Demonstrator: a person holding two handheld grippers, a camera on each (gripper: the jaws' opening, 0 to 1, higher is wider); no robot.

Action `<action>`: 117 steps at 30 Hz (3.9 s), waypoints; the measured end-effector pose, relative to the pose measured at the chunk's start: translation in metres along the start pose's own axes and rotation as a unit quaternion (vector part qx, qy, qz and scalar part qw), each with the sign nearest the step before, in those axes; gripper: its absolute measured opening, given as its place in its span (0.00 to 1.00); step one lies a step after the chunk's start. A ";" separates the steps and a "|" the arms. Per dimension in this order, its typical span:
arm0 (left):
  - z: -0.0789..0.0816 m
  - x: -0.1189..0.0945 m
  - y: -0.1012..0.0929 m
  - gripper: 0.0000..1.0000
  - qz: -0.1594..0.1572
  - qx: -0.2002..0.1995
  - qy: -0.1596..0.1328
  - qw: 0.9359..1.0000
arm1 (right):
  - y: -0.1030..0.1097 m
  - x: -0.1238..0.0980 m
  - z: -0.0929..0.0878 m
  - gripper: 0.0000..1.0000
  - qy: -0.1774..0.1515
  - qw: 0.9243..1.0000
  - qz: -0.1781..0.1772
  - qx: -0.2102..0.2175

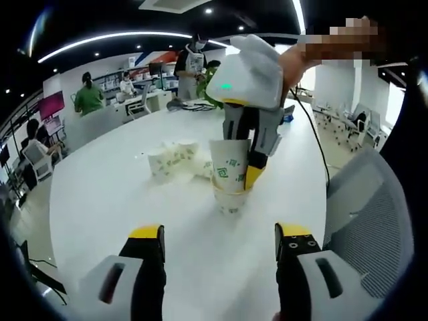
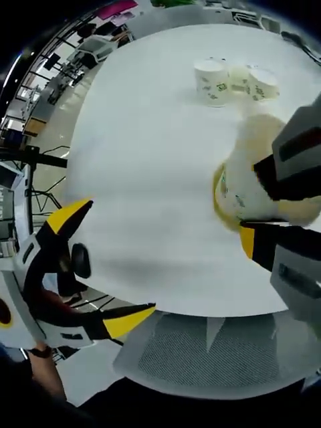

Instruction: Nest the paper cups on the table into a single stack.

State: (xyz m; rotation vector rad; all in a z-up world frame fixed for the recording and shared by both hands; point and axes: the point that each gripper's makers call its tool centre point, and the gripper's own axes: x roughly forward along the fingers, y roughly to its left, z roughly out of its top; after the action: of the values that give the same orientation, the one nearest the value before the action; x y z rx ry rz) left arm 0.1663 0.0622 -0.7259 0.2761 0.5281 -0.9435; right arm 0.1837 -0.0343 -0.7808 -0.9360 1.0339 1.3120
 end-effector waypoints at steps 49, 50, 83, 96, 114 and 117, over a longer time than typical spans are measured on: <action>0.004 0.007 -0.003 0.64 -0.003 0.015 0.002 1.000 | -0.004 -0.042 0.001 0.39 -0.092 0.992 -0.026 0.084; 0.004 0.007 -0.003 0.64 -0.003 0.016 0.002 1.000 | -0.008 -0.047 0.002 0.40 -0.108 0.989 -0.031 0.101; 0.002 0.007 -0.007 0.66 -0.015 0.009 -0.002 1.000 | -0.017 -0.080 -0.056 0.74 -0.289 0.878 -0.096 0.370; -0.004 0.010 -0.014 0.66 -0.017 -0.007 -0.001 1.000 | -0.004 -0.062 -0.070 0.72 -0.291 0.860 -0.090 0.409; -0.016 0.005 -0.020 0.67 -0.007 -0.030 0.001 1.000 | -0.045 -0.054 -0.070 0.69 -0.292 0.835 -0.106 0.455; -0.017 0.003 -0.023 0.68 -0.005 -0.036 -0.003 0.999 | -0.051 -0.051 -0.068 0.68 -0.288 0.832 -0.108 0.462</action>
State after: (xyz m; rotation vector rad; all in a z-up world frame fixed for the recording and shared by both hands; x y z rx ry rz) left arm 0.1438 0.0545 -0.7415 0.2048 0.5569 -0.9325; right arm 0.2310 -0.1165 -0.7539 0.0997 0.8781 0.6636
